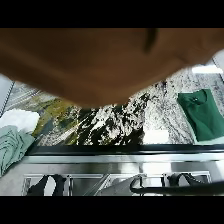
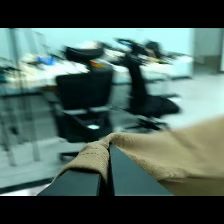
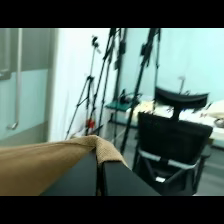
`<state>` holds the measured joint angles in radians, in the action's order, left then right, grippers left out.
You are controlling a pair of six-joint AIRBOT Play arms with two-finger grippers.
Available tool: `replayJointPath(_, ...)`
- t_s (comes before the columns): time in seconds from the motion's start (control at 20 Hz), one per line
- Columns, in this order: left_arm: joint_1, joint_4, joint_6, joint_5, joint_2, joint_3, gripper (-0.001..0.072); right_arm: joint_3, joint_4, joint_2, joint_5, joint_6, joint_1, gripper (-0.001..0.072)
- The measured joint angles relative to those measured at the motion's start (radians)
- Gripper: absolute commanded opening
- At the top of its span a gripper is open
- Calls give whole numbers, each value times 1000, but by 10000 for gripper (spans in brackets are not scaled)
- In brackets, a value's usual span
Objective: Fold the shirts.
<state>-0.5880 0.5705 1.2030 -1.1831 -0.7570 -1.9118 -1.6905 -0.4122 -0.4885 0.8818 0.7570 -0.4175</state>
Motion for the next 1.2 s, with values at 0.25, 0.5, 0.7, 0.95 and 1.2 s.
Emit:
replayJointPath(0.25,16,-115,-20,-35,-108,86,14,-18,9,-126,31,5,-13,18)
replayJointPath(0.5,282,-69,-35,-45,-395,251,13,-16,66,-468,172,1,56,18)
replayJointPath(0.7,426,24,-42,27,-691,352,13,-13,58,-795,159,2,139,18)
replayJointPath(0.95,460,61,-29,39,-1096,198,13,-25,86,-1096,33,16,159,17)
replayJointPath(1.2,441,64,32,-26,-1307,-35,14,-34,60,-1173,20,28,109,17)
